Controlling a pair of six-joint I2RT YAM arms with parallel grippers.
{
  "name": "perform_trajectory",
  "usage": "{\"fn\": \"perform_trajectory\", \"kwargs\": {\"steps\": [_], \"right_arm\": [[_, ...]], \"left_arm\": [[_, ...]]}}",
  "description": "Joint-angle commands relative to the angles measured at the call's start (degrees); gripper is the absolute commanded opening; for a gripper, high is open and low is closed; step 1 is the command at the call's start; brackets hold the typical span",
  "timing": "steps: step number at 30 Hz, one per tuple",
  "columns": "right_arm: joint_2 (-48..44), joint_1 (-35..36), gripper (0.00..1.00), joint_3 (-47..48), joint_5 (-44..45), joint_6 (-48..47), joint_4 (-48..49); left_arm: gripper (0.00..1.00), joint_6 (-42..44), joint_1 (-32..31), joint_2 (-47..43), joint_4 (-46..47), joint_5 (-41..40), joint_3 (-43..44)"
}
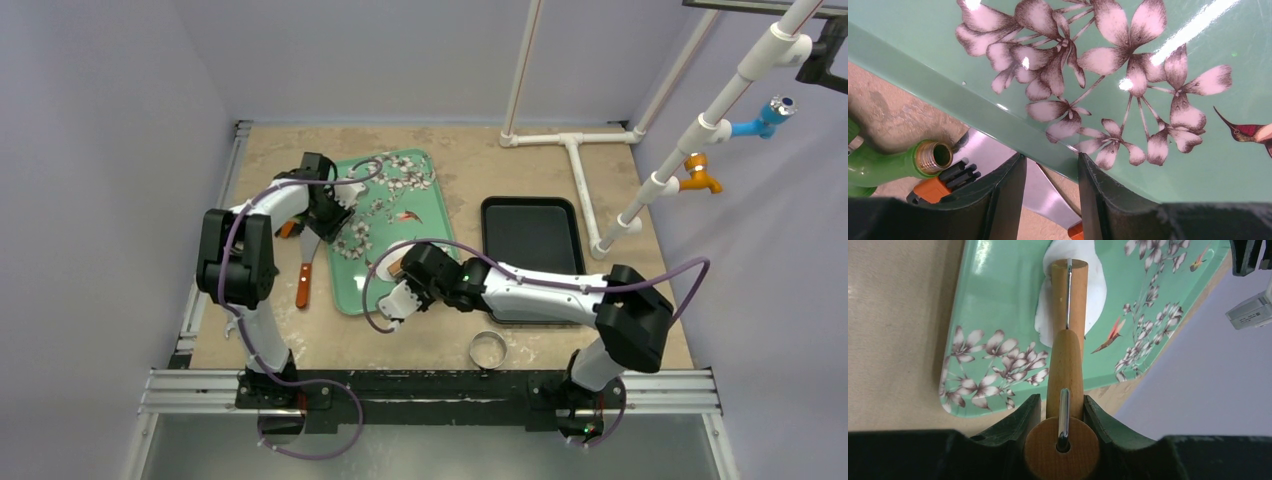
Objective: Roll out the dumpling wrappers from the dough
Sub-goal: Flatten out the dough on the work surface.
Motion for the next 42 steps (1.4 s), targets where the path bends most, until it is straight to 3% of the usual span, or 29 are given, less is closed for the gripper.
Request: {"fn": "perform_trajectory", "kwargs": {"steps": [1,3,8,16,19,27,31,42], "right_arm": [[6.48,-2.05,0.0,1.77,-5.32,0.61,-5.64],[8.03,-4.27,0.0,0.79,-8.82,-0.23,-3.67],[10.86,-5.58,0.0,0.61,-6.39,1.44,-4.82],[2.47,-1.94,0.0,-1.24,2.98,2.94,-11.02],[1.58,-0.27,0.0,-2.03,1.68,3.95,-10.42],[10.4,-3.63,0.0,1.7,-3.9,-0.38,-0.82],[12.62,-4.21,0.0,3.08,-3.41,-1.66,-1.48],[3.76,0.47,0.0,-3.22,-0.15,2.42,-5.06]], "left_arm": [[0.41,2.77,-0.68,-1.72,-0.59,-2.0,-2.31],[0.41,2.97,-0.75,-2.24,-0.28,-2.08,-3.12],[0.41,3.02,-0.85,-2.3,-0.27,-1.87,-3.29],[0.41,3.06,-1.13,-2.31,-0.3,-1.93,-3.28],[0.4,3.07,-1.13,-2.23,-0.22,-1.96,-3.44],[0.4,3.21,-1.26,-1.57,0.06,-2.37,-3.93],[0.4,3.3,-1.39,-1.71,0.21,-2.67,-4.23],[0.4,3.21,-1.44,-2.29,0.5,-2.5,-4.63]]}}
